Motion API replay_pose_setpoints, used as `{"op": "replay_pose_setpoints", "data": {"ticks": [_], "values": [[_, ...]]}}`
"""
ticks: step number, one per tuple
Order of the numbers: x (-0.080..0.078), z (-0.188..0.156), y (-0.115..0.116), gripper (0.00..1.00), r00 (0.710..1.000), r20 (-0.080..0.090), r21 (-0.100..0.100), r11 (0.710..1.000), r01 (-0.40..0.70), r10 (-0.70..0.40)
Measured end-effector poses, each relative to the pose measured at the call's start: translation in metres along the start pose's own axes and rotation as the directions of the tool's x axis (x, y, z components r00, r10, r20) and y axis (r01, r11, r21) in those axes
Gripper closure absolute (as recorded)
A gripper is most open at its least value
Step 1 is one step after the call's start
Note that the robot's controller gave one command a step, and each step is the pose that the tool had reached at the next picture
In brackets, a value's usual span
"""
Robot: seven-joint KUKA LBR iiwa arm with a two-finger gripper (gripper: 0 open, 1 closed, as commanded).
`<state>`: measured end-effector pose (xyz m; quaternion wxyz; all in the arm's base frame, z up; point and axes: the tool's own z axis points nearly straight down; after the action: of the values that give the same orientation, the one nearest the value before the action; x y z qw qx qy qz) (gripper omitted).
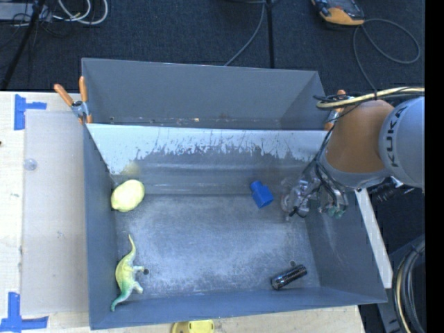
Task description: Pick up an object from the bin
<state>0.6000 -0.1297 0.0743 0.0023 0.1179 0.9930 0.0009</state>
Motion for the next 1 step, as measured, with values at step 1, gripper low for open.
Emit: {"op": "replay_pose_setpoints", "data": {"ticks": [1], "values": [[0.0008,-0.0112,-0.0001,1.0,1.0,-0.003,0.0,1.0,0.001,-0.001]]}}
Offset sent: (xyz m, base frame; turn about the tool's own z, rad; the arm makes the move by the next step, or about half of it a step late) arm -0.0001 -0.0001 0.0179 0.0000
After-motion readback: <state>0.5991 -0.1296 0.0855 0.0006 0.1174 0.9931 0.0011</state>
